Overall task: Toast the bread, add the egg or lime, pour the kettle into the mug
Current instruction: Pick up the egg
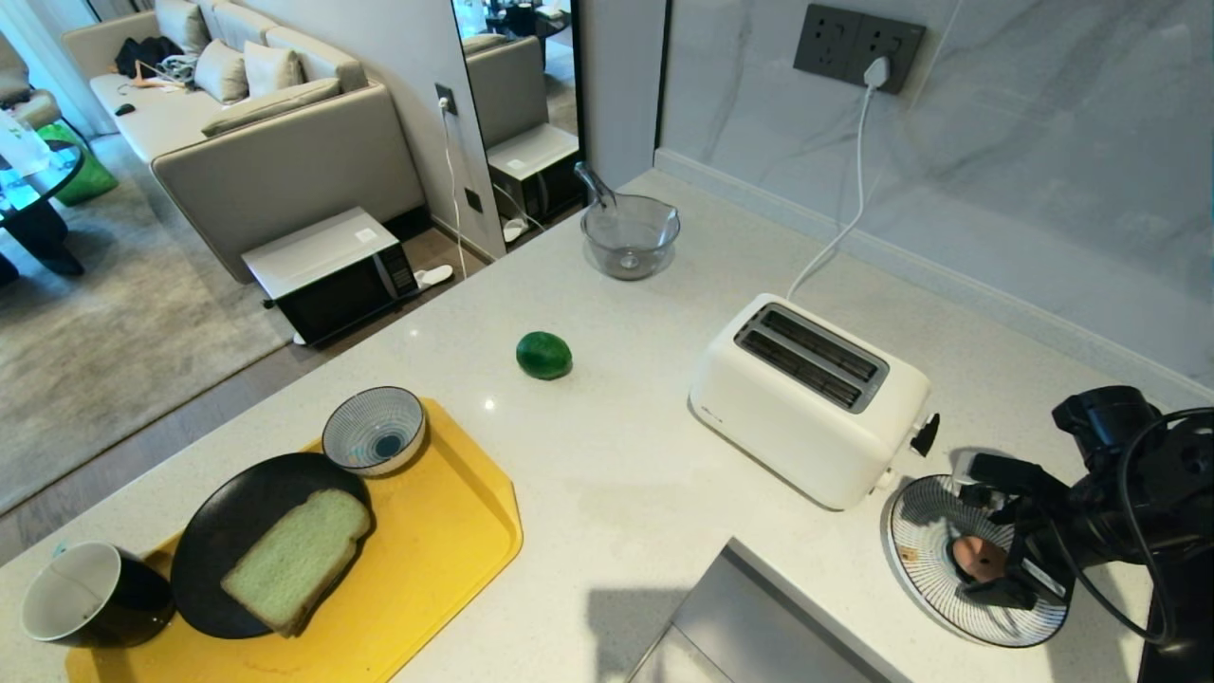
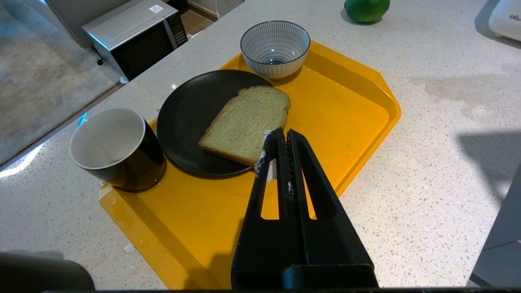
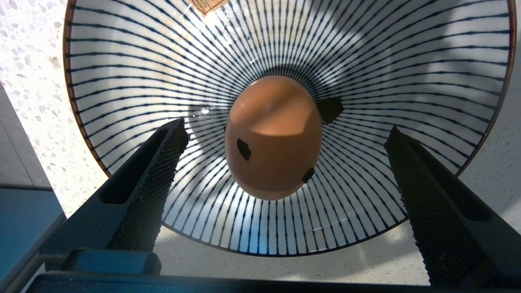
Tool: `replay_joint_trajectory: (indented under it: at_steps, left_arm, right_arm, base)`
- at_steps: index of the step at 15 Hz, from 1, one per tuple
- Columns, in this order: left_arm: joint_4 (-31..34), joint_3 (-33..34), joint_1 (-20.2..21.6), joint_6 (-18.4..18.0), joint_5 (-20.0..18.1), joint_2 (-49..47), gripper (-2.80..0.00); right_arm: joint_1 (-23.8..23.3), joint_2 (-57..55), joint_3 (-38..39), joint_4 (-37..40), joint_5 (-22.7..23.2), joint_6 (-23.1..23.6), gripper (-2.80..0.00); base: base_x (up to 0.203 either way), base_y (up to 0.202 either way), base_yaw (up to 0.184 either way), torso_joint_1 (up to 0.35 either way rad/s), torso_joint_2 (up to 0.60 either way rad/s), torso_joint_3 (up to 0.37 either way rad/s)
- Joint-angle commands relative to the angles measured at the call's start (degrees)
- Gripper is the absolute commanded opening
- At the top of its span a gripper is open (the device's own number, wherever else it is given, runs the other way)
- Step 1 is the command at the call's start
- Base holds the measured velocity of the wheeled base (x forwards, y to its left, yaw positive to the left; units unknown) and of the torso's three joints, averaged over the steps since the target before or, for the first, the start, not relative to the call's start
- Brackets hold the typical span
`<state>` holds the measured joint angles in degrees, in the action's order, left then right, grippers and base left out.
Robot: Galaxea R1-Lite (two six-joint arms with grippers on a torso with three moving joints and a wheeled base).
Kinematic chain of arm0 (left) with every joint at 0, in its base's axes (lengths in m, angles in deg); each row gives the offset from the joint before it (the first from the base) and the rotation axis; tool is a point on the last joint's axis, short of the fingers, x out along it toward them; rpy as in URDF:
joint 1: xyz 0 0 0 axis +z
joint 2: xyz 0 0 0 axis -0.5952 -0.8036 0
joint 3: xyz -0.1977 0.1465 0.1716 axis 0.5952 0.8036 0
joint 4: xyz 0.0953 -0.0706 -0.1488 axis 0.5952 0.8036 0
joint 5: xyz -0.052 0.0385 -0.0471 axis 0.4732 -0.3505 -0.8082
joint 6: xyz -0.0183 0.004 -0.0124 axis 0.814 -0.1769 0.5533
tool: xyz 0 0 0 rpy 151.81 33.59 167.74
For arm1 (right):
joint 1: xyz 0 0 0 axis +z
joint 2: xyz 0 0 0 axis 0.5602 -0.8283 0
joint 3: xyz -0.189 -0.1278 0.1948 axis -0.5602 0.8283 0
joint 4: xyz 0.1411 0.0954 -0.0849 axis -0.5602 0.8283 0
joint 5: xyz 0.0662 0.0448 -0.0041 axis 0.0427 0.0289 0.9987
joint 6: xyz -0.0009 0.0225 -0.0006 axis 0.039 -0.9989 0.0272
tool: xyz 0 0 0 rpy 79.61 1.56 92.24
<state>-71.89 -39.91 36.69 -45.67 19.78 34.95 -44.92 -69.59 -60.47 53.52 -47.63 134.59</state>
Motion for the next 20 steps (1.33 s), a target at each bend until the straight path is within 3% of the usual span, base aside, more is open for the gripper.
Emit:
replay_joint_trajectory:
  at_steps: [1, 20]
  left_arm:
    - [-0.04, 0.97, 0.02, -0.04, -0.02, 0.13, -2.8]
    - [-0.04, 0.97, 0.02, -0.04, -0.02, 0.13, -2.8]
  right_arm:
    - [-0.05, -0.48, -0.22, 0.07, 0.05, 0.35, 0.0]
    - [-0.05, -1.71, -1.1, -0.02, -0.21, 0.35, 0.0]
  base:
    - [0.0, 0.0, 0.0, 0.0, 0.0, 0.0]
    - [0.0, 0.0, 0.0, 0.0, 0.0, 0.0]
